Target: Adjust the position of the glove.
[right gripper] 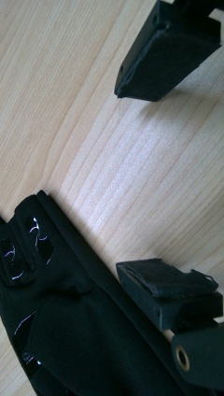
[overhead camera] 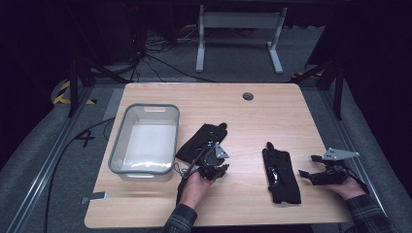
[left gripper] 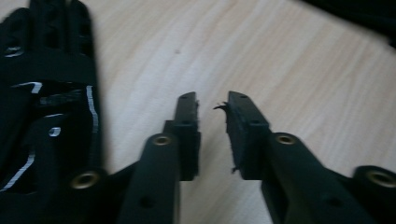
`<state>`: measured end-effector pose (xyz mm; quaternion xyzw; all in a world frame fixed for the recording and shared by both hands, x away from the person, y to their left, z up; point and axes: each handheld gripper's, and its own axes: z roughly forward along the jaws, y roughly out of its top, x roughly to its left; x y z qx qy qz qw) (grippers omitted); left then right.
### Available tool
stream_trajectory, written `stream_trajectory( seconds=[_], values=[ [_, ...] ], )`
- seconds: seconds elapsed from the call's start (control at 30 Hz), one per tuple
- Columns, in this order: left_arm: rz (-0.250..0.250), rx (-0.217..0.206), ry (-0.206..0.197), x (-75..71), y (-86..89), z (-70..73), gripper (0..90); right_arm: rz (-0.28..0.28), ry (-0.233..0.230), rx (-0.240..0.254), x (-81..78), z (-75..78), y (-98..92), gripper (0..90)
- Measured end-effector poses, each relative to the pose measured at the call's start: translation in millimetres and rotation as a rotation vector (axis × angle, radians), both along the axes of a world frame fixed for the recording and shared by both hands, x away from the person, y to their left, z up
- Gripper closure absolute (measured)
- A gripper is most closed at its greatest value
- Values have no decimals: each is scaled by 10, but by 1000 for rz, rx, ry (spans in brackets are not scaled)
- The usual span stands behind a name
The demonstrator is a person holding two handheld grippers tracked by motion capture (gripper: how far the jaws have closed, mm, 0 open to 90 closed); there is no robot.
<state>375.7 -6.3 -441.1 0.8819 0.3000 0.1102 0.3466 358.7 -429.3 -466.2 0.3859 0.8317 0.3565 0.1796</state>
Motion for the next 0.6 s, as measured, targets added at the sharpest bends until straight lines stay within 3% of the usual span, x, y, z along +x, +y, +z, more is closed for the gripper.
stream_trajectory(
  seconds=[0.13, 0.4, 0.6],
  values=[
    [52, 14, 2, 74, 32, 39, 889, 0, 0, 0, 0, 0, 0, 136],
    [169, 36, -12, 275, 76, 91, 897, 0, 0, 1, 0, -1, 1, 135],
    [226, 18, -12, 423, 92, 77, 897, 0, 0, 1, 0, 0, 1, 135]
  ],
)
